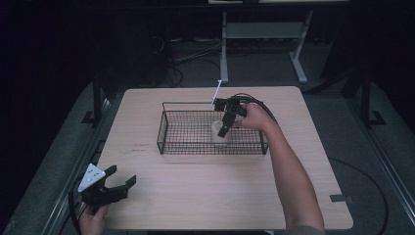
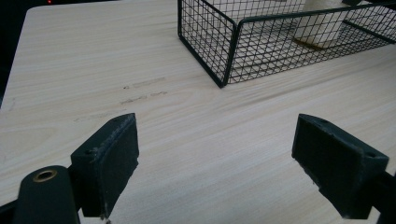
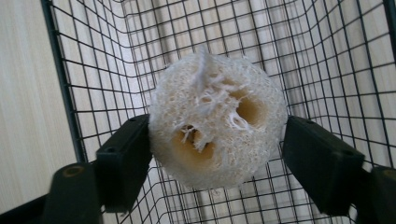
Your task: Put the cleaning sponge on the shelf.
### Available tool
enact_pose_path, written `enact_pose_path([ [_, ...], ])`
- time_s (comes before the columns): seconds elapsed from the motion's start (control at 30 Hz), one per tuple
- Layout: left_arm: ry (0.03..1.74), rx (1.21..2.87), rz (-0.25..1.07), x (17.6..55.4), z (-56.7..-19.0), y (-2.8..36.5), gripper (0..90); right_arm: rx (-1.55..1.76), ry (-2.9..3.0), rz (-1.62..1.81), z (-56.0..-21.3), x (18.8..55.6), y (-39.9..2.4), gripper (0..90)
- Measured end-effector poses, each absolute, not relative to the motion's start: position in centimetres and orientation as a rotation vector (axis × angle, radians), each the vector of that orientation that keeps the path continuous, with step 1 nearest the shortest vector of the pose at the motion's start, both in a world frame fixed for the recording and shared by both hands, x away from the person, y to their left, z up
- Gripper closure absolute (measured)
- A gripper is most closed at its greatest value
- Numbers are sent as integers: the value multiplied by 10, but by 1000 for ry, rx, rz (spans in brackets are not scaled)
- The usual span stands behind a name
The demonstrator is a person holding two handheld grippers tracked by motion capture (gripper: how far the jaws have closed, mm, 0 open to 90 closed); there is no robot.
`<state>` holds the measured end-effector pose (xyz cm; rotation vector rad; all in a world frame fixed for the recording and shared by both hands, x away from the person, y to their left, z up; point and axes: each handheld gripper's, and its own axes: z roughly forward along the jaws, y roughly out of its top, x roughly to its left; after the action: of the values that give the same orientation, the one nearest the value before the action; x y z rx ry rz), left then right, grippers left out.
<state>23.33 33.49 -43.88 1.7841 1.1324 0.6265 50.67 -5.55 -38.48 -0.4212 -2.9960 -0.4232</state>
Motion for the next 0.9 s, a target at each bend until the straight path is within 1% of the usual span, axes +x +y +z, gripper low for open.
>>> enact_pose_path([
  [0.07, 1135, 1778, 626, 233, -439, 335, 139, -431, -3004, -422, -385, 506, -57, 211],
  [0.27, 1132, 1784, 623, 233, -439, 334, 139, -425, -3008, -452, -377, 502, -61, 193],
  [0.53, 1122, 1790, 627, 233, -438, 333, 140, -426, -3020, -495, -361, 496, -68, 190],
  [0.9, 1123, 1788, 625, 233, -439, 332, 139, -422, -3034, -506, -347, 487, -75, 189],
])
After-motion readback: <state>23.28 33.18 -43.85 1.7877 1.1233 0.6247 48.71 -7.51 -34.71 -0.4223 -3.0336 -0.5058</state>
